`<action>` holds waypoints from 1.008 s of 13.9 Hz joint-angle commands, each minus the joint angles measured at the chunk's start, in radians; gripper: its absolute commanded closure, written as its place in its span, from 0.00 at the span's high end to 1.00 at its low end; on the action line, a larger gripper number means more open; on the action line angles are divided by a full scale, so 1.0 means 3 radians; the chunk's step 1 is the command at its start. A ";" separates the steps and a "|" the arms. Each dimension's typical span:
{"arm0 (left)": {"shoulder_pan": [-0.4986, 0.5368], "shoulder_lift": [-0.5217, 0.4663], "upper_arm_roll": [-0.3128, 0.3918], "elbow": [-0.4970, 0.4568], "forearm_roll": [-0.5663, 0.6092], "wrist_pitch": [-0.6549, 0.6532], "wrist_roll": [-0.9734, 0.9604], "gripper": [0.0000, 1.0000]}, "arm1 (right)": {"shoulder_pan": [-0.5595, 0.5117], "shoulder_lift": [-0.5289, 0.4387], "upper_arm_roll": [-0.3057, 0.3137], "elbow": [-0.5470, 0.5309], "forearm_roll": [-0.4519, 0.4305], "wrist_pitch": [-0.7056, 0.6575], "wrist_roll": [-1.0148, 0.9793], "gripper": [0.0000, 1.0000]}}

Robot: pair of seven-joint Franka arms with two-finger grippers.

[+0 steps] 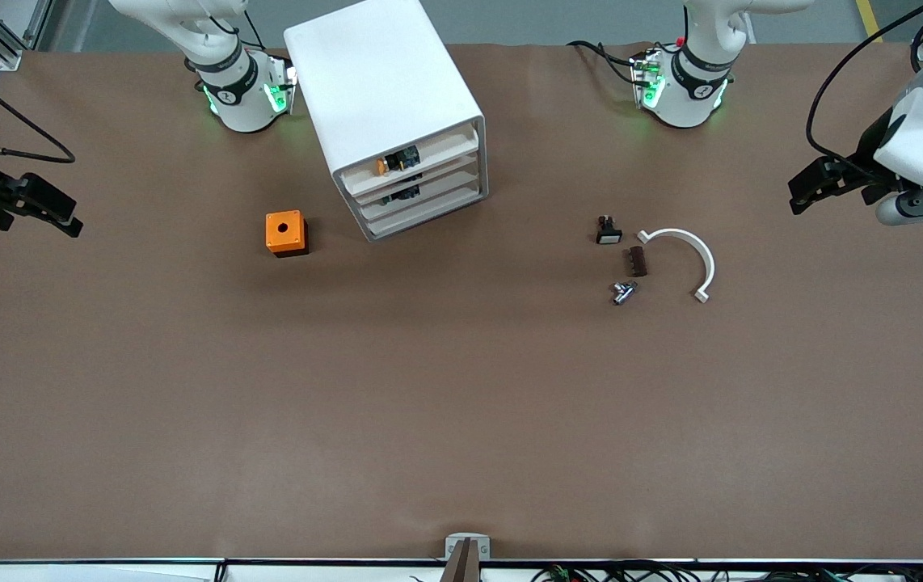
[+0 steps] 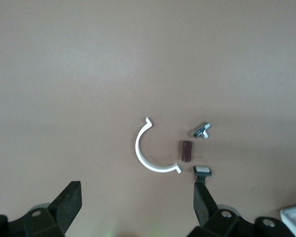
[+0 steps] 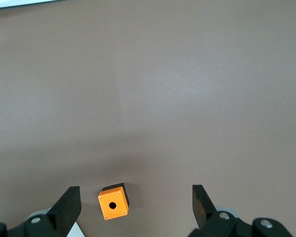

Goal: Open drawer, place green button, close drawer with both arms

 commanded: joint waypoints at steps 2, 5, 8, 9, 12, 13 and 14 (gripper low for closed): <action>0.0005 -0.0086 0.0039 -0.0005 -0.0051 -0.0099 0.0151 1.00 | 0.0007 0.0016 0.0005 0.0042 -0.0069 -0.0008 -0.0017 1.00; 0.0061 -0.0087 0.0065 0.0026 -0.0051 -0.0099 0.0151 1.00 | 0.0012 0.0016 0.0010 0.0042 -0.0064 0.0003 -0.0011 1.00; 0.0087 -0.0087 0.0059 0.0062 -0.0051 -0.0094 0.0151 1.00 | 0.0007 0.0016 0.0010 0.0042 -0.0064 -0.0002 -0.0011 1.00; 0.0087 -0.0061 0.0059 0.0113 -0.0051 -0.0099 0.0156 1.00 | 0.0002 0.0016 0.0010 0.0042 -0.0064 -0.0002 -0.0011 1.00; 0.0062 0.0036 0.0054 0.0220 -0.0051 -0.0104 0.0146 1.00 | 0.0002 0.0016 0.0010 0.0037 -0.0064 -0.0008 -0.0011 1.00; 0.0057 0.0067 0.0054 0.0261 -0.0051 -0.0104 0.0146 1.00 | 0.0002 0.0011 0.0010 0.0037 -0.0064 -0.0008 -0.0011 1.00; 0.0056 0.0077 0.0049 0.0282 -0.0051 -0.0104 0.0131 1.00 | 0.0002 0.0011 0.0010 0.0037 -0.0064 -0.0008 -0.0011 1.00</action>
